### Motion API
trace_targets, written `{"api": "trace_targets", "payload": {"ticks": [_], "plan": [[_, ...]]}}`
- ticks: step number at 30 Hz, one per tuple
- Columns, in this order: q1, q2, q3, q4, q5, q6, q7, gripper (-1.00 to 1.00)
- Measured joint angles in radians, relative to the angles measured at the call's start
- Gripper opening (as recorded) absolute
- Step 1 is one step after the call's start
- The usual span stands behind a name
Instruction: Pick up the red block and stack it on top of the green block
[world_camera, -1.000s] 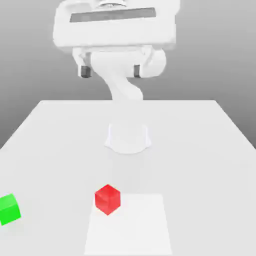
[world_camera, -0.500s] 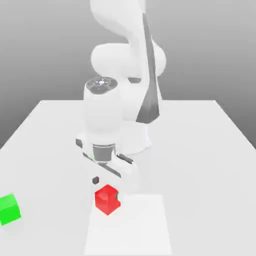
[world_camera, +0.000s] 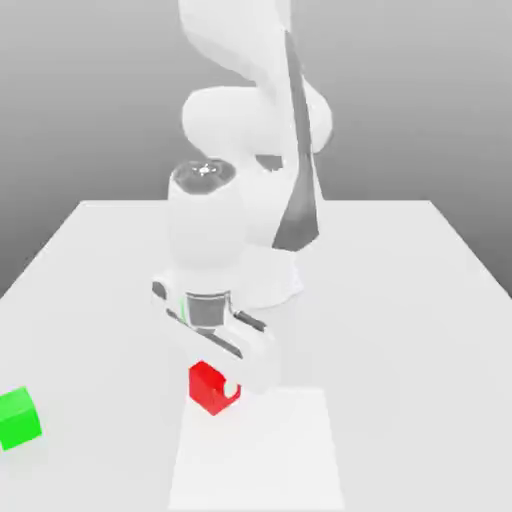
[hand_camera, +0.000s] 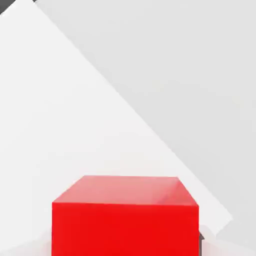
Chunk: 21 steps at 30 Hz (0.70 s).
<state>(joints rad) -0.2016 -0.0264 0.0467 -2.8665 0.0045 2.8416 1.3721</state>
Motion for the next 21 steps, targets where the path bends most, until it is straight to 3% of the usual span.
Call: {"api": "trace_targets", "payload": {"ticks": [12, 17, 18, 21], "plan": [[-0.316, 0.154, -0.196, 0.396, 0.044, -0.244, 0.08, -1.0], [-0.358, 0.314, -0.193, 0.447, 0.095, -0.139, 0.056, -1.0], [-0.363, 0.335, -0.188, 0.449, 0.102, -0.12, 0.051, 1.0], [-0.363, 0.335, -0.188, 0.449, 0.102, -0.12, 0.051, 1.0]]}}
